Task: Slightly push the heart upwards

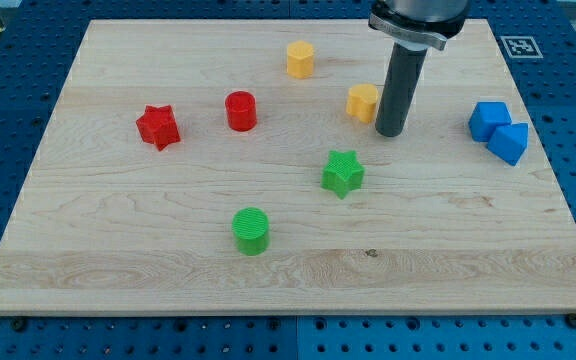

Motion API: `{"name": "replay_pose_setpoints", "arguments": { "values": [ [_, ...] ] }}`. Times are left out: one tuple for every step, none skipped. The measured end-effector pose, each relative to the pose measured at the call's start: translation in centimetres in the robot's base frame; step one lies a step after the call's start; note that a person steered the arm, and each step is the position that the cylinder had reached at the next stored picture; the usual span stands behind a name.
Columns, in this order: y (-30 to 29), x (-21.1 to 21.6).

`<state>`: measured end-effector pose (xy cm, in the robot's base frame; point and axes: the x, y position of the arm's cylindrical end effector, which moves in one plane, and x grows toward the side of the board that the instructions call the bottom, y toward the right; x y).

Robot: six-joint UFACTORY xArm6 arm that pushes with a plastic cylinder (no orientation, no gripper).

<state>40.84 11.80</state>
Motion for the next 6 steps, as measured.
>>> {"name": "replay_pose_setpoints", "arguments": {
  "values": [
    [0.0,0.0],
    [-0.8,0.1],
    [-2.2,0.2],
    [-3.3,0.2],
    [-3.4,0.2],
    [-3.4,-0.5]
  ]
}}
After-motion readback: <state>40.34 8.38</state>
